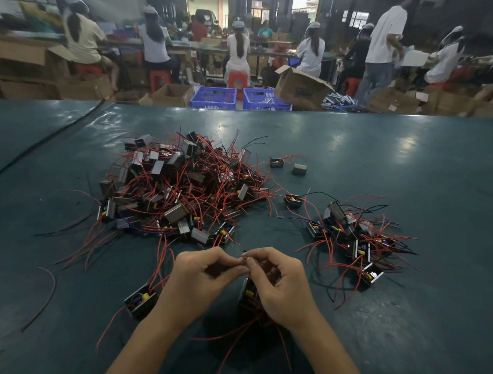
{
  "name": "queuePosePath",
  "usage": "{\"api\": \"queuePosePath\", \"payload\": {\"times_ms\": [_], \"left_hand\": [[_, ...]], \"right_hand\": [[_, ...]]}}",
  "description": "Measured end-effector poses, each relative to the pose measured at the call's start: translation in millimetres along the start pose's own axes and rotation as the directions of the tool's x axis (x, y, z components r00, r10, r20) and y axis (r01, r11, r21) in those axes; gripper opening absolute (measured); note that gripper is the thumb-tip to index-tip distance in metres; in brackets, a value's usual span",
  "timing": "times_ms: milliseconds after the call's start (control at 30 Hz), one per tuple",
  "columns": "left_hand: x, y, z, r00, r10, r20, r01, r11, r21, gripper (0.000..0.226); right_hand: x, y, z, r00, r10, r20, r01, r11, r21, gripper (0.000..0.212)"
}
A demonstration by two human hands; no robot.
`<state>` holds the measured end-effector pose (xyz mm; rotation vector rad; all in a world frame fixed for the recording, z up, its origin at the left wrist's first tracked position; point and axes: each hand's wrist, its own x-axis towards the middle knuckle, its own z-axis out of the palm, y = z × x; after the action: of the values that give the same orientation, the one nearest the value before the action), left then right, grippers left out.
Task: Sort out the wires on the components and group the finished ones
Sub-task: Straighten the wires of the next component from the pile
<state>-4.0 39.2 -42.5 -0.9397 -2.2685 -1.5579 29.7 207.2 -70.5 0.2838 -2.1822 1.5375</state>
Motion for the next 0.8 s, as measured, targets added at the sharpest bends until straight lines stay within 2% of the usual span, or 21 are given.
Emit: {"api": "queuePosePath", "payload": {"times_ms": [67, 133, 267, 333, 500, 633, 700, 733, 800], "left_hand": [[-0.2, 0.0, 0.1, 0.998, -0.065, 0.017, 0.065, 0.996, -0.057, 0.012], [-0.3, -0.5, -1.1, 0.997, -0.066, 0.046, 0.068, 0.997, -0.048, 0.014], [0.4, -1.2, -4.9, 0.995, 0.002, 0.097, -0.005, 0.999, 0.034, 0.015], [1.5, -0.7, -5.4, 0.995, 0.063, 0.083, -0.07, 0.994, 0.085, 0.012], [0.8, -5.2, -7.0, 0.992, 0.102, 0.075, -0.116, 0.969, 0.216, 0.009], [1.5, -8.5, -7.9, 0.993, 0.037, 0.109, -0.059, 0.978, 0.201, 0.005], [1.8, -10.2, -9.7, 0.991, -0.032, 0.13, 0.013, 0.99, 0.143, 0.015], [1.8, -10.2, -10.0, 0.99, -0.041, 0.134, 0.022, 0.991, 0.136, 0.016], [0.9, -8.5, -9.9, 0.992, 0.011, 0.122, -0.036, 0.979, 0.2, 0.006]], "right_hand": [[-0.4, -0.7, 0.3, 1.0, -0.001, 0.003, 0.001, 1.0, -0.001, 0.01], [-0.5, -0.9, 0.6, 1.0, -0.001, 0.007, 0.001, 1.0, -0.017, 0.012], [-0.9, -0.5, 1.2, 1.0, -0.011, -0.003, 0.011, 0.999, -0.034, 0.011], [-0.8, 0.3, 0.4, 1.0, -0.013, 0.001, 0.013, 0.999, -0.04, 0.007], [0.6, 0.3, -1.5, 0.999, -0.047, 0.007, 0.048, 0.994, -0.098, 0.007], [1.6, -0.9, -4.2, 0.995, -0.1, 0.028, 0.104, 0.975, -0.195, 0.007], [2.1, -1.7, -4.7, 0.993, -0.118, 0.024, 0.121, 0.968, -0.218, 0.006], [2.4, -2.1, -4.9, 0.992, -0.12, 0.023, 0.122, 0.968, -0.217, 0.005], [2.4, -2.5, -4.9, 0.992, -0.126, 0.023, 0.128, 0.967, -0.221, 0.005]]}}
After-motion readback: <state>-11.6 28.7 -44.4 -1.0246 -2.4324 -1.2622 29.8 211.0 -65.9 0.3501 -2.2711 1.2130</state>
